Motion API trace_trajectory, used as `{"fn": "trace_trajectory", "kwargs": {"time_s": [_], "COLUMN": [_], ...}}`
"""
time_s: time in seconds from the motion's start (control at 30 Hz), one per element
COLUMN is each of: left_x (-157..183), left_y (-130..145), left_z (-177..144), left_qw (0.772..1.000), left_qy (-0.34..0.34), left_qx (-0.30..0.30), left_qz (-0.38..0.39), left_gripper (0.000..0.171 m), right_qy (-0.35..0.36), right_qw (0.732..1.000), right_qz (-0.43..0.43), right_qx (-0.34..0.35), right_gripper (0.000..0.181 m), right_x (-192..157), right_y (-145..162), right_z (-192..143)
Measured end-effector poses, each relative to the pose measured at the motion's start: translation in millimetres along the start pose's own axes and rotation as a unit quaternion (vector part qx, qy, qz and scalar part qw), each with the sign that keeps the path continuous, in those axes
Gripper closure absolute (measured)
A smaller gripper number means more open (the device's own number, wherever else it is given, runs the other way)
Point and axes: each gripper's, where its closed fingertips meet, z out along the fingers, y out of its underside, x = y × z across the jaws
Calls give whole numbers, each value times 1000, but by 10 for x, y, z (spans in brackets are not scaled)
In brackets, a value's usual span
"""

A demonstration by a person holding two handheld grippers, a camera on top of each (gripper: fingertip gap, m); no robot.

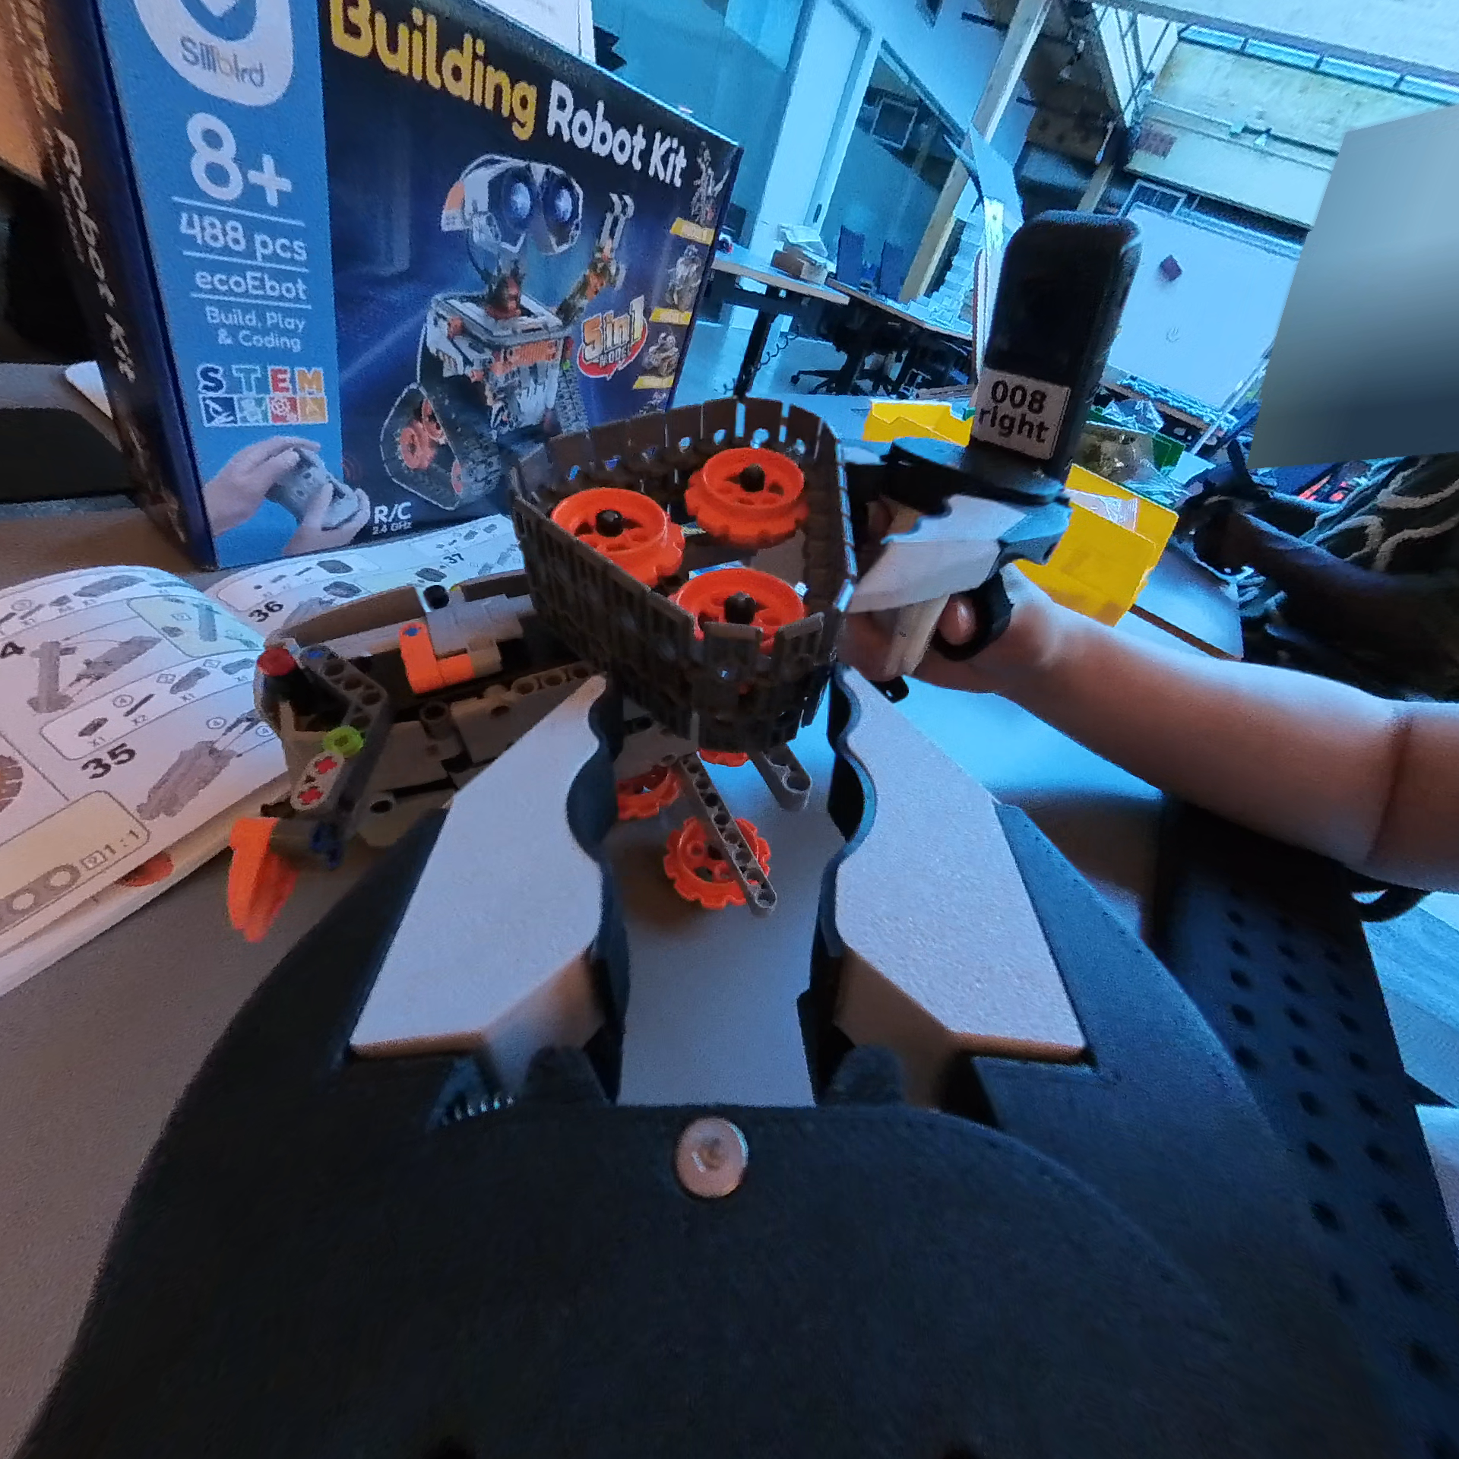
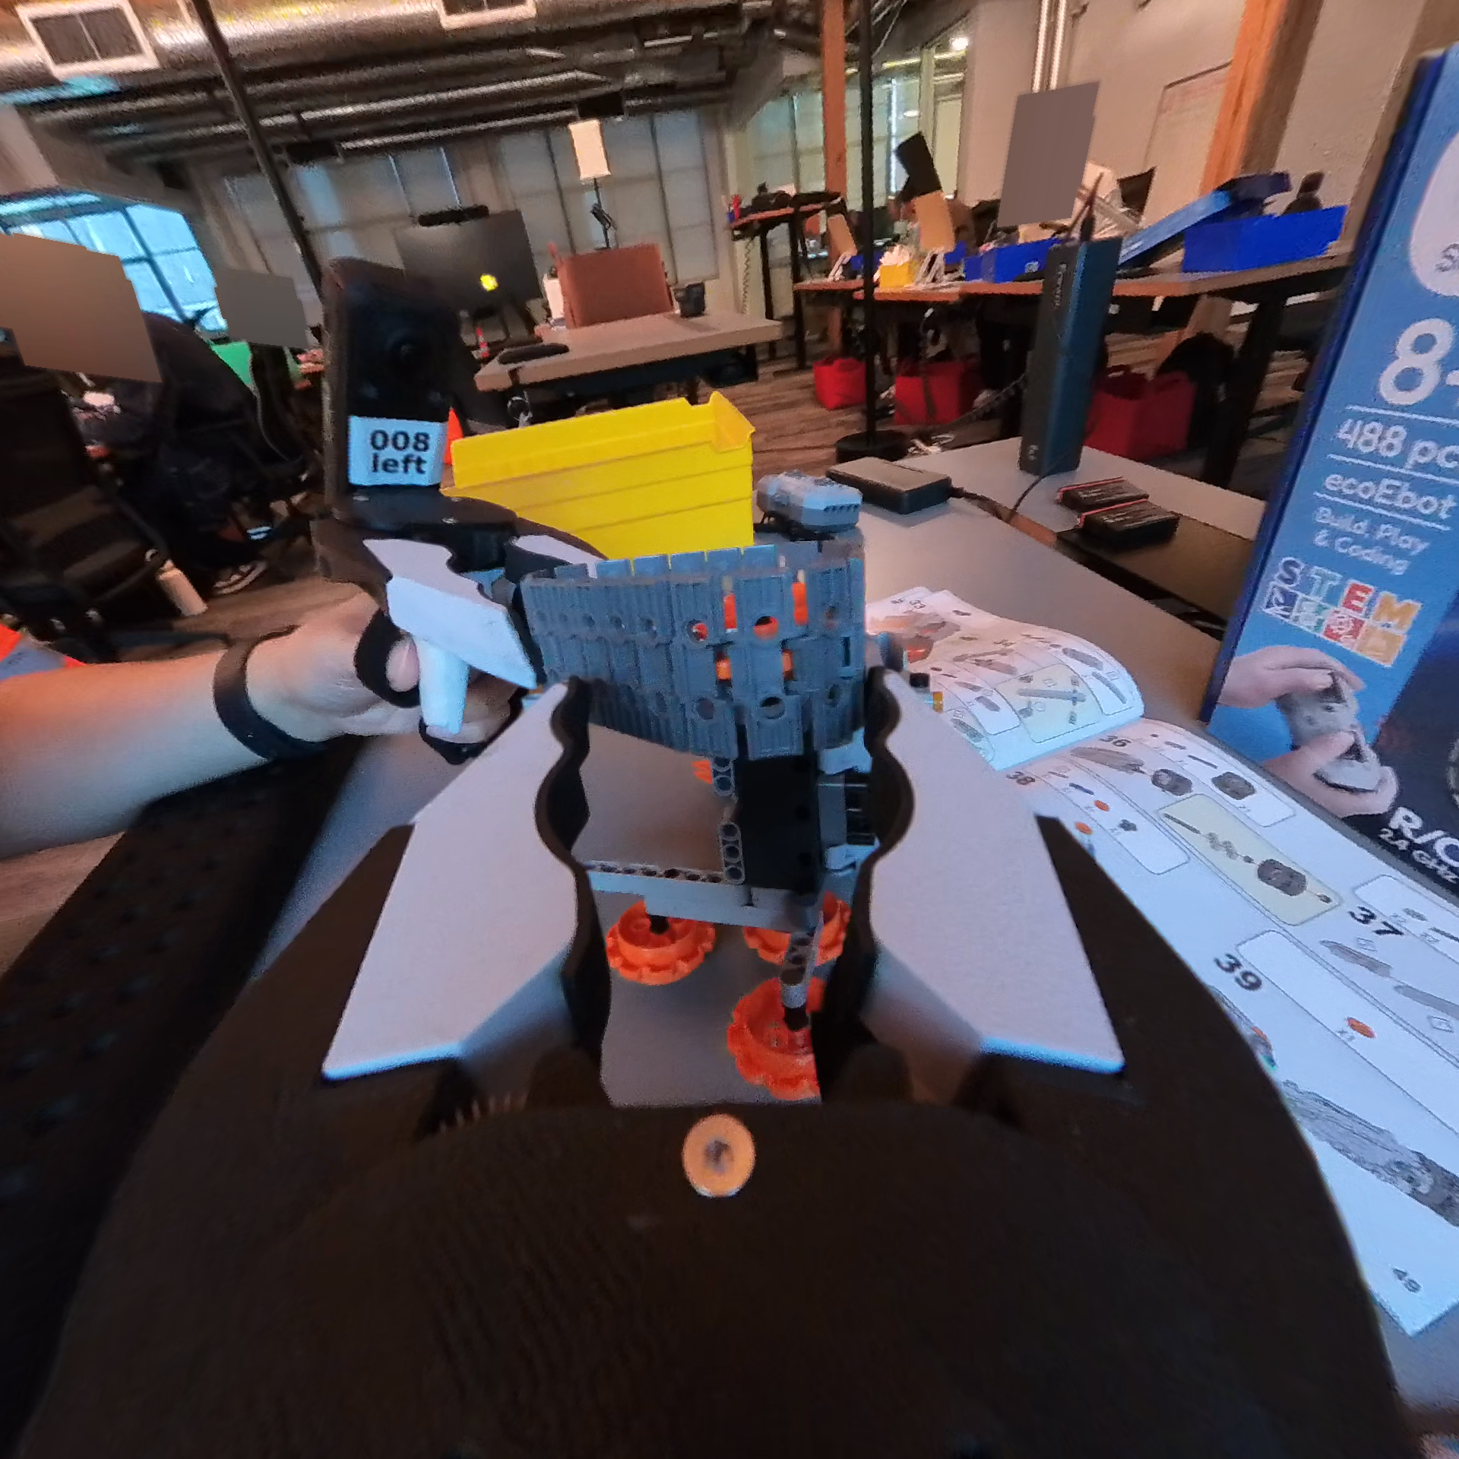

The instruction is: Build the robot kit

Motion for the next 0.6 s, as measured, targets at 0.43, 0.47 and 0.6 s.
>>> {"fn": "trace_trajectory", "kwargs": {"time_s": [0.43, 0.47, 0.6], "left_x": [-133, -131, -128], "left_y": [-36, -33, -40], "left_z": [-68, -65, -53], "left_qw": [999, 998, 998], "left_qy": [-47, -53, -63], "left_qx": [19, 17, 17], "left_qz": [-14, -7, -14], "left_gripper": [126, 125, 125], "right_qy": [40, 44, 49], "right_qw": [995, 996, 996], "right_qz": [-70, -65, -57], "right_qx": [-53, -52, -51], "right_gripper": [111, 111, 111], "right_x": [-108, -103, -85], "right_y": [110, 106, 100], "right_z": [96, 100, 97]}}
